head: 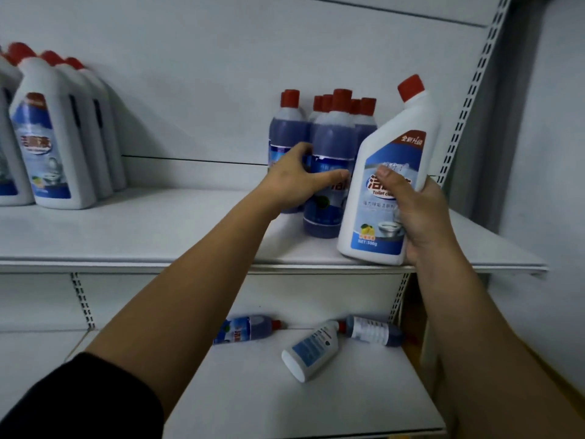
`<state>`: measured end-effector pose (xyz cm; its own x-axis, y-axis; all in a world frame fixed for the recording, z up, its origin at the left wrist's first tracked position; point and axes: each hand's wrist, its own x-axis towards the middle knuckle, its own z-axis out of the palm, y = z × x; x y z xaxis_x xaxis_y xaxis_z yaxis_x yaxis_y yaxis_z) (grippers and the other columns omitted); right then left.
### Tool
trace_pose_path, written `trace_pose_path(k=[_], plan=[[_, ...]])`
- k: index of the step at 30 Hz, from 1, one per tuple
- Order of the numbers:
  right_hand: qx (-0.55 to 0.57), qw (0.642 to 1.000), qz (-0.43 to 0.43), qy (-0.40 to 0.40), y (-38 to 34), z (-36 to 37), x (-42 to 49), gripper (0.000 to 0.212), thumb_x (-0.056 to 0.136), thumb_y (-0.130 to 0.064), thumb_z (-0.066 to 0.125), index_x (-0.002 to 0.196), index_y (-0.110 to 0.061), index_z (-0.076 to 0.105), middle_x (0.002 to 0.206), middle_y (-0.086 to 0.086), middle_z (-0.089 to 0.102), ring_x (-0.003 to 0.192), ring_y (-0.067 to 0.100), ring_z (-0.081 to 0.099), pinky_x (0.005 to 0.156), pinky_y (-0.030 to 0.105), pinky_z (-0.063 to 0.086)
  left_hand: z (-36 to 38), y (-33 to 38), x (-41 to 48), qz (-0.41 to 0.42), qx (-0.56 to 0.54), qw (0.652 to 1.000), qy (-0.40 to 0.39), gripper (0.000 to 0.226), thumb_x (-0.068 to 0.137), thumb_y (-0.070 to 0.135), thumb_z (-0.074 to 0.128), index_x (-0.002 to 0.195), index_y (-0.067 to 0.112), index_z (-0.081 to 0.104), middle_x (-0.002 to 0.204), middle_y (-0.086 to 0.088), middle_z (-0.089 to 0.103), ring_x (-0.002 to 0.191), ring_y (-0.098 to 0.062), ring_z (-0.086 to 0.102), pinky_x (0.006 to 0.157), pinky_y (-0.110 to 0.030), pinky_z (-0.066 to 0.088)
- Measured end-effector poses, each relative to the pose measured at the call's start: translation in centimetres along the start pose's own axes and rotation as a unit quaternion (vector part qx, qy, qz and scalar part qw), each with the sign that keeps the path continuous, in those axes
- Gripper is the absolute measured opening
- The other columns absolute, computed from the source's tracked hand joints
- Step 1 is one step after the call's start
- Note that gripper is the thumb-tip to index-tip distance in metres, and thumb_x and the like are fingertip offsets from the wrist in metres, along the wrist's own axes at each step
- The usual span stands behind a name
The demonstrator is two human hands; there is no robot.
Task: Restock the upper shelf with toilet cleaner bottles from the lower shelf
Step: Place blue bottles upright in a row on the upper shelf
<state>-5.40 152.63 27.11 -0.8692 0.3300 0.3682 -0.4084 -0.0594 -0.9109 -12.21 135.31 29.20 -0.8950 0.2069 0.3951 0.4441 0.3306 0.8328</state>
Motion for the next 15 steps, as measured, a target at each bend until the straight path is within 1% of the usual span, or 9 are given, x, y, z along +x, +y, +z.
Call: trace_pose_path(k=[2,4,6,8,10,11,12,15], plan=[[-0.022,1.000,-0.009,0.009,-0.1,-1.3,0.4,0.026,0.079,-0.030,0.078,0.101,-0.024,0.064,0.095,-0.001,0.076,0.081,0.018,0.075,0.070,0.039,0.062,1.4,0.1,0.7,-0.001,0.001,1.000,0.005,0.056,0.080,0.042,0.077,0.124,0.024,0.047,0.115,0.003,0.061,0.099,-0.014,0.063,0.082,-0.034,0.058],[-0.042,0.999,-0.016,0.018,-0.2,-2.5,0.8,0.031,0.079,-0.032,0.079,0.105,-0.024,0.064,0.097,-0.001,0.076,0.082,0.017,0.075,0.072,0.040,0.062,2.5,0.3,1.3,0.001,0.002,1.000,0.005,0.058,0.079,0.041,0.078,0.125,0.022,0.047,0.114,0.004,0.061,0.098,-0.012,0.063,0.085,-0.035,0.057],[-0.054,0.998,-0.015,0.027,-0.2,-3.4,1.1,0.037,0.079,-0.034,0.078,0.111,-0.023,0.063,0.101,-0.001,0.075,0.083,0.017,0.075,0.074,0.040,0.062,3.5,0.5,1.9,0.002,0.005,1.000,0.003,0.063,0.078,0.042,0.079,0.128,0.022,0.046,0.119,0.003,0.061,0.102,-0.015,0.063,0.089,-0.038,0.057],[-0.056,0.998,-0.015,0.035,-0.3,-4.2,1.2,0.036,0.080,-0.034,0.078,0.111,-0.023,0.062,0.101,-0.002,0.075,0.084,0.016,0.075,0.075,0.040,0.062,4.4,0.7,2.3,0.003,0.016,1.000,0.008,0.065,0.078,0.041,0.078,0.130,0.021,0.044,0.122,0.002,0.060,0.103,-0.015,0.061,0.086,-0.033,0.055],[-0.057,0.998,-0.016,0.038,-0.3,-4.9,1.4,0.037,0.080,-0.034,0.078,0.111,-0.022,0.062,0.101,-0.002,0.075,0.084,0.016,0.075,0.075,0.041,0.062,5.3,0.9,2.7,0.002,0.025,1.000,0.018,0.065,0.078,0.042,0.078,0.127,0.020,0.042,0.119,0.003,0.058,0.100,-0.014,0.059,0.078,-0.029,0.051],[-0.062,0.997,-0.017,0.038,-0.3,-5.1,1.4,0.039,0.079,-0.035,0.078,0.113,-0.022,0.062,0.102,-0.001,0.075,0.084,0.016,0.075,0.076,0.042,0.062,5.7,1.0,2.8,-0.002,0.026,0.999,0.025,0.064,0.079,0.043,0.078,0.125,0.019,0.041,0.117,0.003,0.056,0.100,-0.015,0.058,0.077,-0.028,0.050],[-0.067,0.997,-0.017,0.039,-0.3,-5.2,1.5,0.042,0.079,-0.035,0.079,0.114,-0.020,0.061,0.103,-0.001,0.075,0.085,0.017,0.075,0.077,0.043,0.062,6.1,1.0,2.9,-0.004,0.026,0.999,0.030,0.063,0.079,0.043,0.078,0.124,0.019,0.041,0.118,0.002,0.056,0.101,-0.015,0.058,0.079,-0.030,0.051],[-0.067,0.997,-0.022,0.038,-0.2,-5.6,1.8,0.045,0.079,-0.035,0.079,0.117,-0.018,0.061,0.105,0.001,0.074,0.086,0.018,0.075,0.079,0.045,0.061,7.0,1.0,3.1,0.006,0.030,0.999,0.045,0.061,0.078,0.041,0.079,0.121,0.019,0.041,0.125,-0.002,0.058,0.107,-0.019,0.059,0.089,-0.037,0.054]])
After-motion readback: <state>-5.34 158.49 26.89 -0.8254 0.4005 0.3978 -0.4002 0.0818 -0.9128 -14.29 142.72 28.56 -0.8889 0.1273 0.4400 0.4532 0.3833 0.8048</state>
